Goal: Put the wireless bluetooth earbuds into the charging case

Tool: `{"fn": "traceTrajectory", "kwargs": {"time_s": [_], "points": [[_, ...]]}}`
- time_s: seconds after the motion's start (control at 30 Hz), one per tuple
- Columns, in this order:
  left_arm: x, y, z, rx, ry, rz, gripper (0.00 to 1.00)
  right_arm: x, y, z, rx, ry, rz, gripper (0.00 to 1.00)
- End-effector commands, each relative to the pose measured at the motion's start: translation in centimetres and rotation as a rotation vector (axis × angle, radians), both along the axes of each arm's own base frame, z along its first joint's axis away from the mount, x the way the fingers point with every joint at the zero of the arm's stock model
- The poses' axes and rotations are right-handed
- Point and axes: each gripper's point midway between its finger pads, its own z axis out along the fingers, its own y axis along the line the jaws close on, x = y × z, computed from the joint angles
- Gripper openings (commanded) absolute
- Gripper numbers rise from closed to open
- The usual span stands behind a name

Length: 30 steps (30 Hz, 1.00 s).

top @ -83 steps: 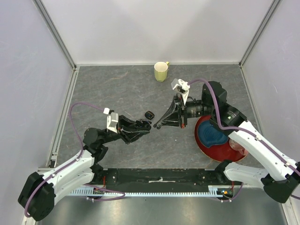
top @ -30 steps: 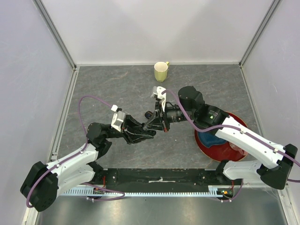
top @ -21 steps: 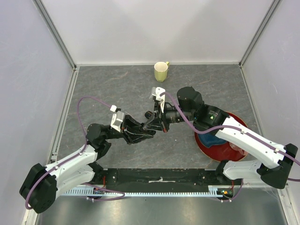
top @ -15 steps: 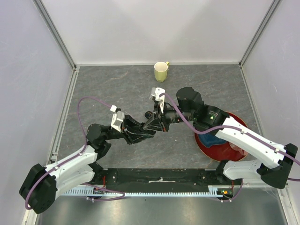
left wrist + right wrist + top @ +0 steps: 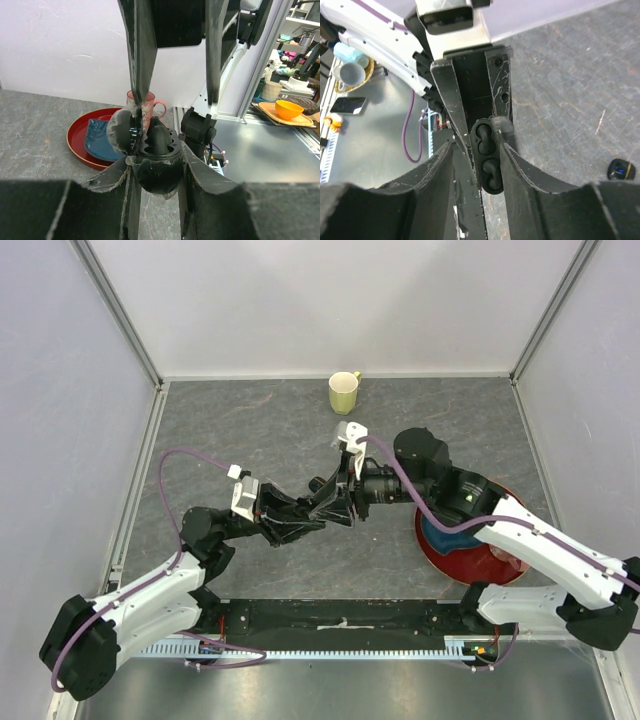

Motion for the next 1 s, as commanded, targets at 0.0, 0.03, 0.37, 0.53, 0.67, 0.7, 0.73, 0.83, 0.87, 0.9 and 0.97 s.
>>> {"fn": "traceTrajectory", "kwargs": {"time_s": [0.0, 0.03, 0.37, 0.53, 0.67, 0.7, 0.73, 0.83, 0.87, 0.9, 0.97], "points": [[-0.4, 0.3, 1.7, -0.045, -0.098, 0.012, 0.02, 0.5, -1.1, 5.2, 0.165, -0.088, -0.082, 0.52], [-0.4, 0.3, 1.7, -0.045, -0.098, 0.012, 0.02, 0.6, -1.4, 5.8, 0.187, -0.1, -0.099, 0.54], [-0.2, 0.4, 1.7, -0.05, -0.101, 0.027, 0.02, 2.3, -2.9, 3.9, 0.157, -0.027, -0.268, 0.39], [-0.1, 0.5, 1.7, -0.052, -0.1, 0.034, 0.02, 3.0, -2.5, 1.7, 0.117, 0.032, -0.307, 0.29], [0.0, 0.5, 1.7, -0.055, -0.097, 0.044, 0.02, 2.2, -2.1, 1.1, 0.095, 0.049, -0.249, 0.25], [0.0, 0.6, 1.7, -0.056, -0.096, 0.049, 0.02, 1.9, -2.0, 1.1, 0.092, 0.046, -0.226, 0.25], [0.1, 0.6, 1.7, -0.056, -0.099, 0.053, 0.02, 1.2, -1.8, 1.1, 0.093, 0.055, -0.189, 0.26], [0.2, 0.7, 1.7, -0.06, -0.097, 0.065, 0.02, 0.6, -1.7, 0.9, 0.09, 0.062, -0.157, 0.28], [0.3, 0.7, 1.8, -0.061, -0.097, 0.068, 0.02, 0.6, -1.8, 1.0, 0.093, 0.06, -0.158, 0.28], [0.3, 0.7, 1.7, -0.062, -0.096, 0.073, 0.02, 0.6, -2.0, 0.9, 0.094, 0.056, -0.165, 0.29], [0.3, 0.7, 1.7, -0.062, -0.094, 0.074, 0.02, 1.0, -2.4, 1.3, 0.103, 0.04, -0.197, 0.32]]}}
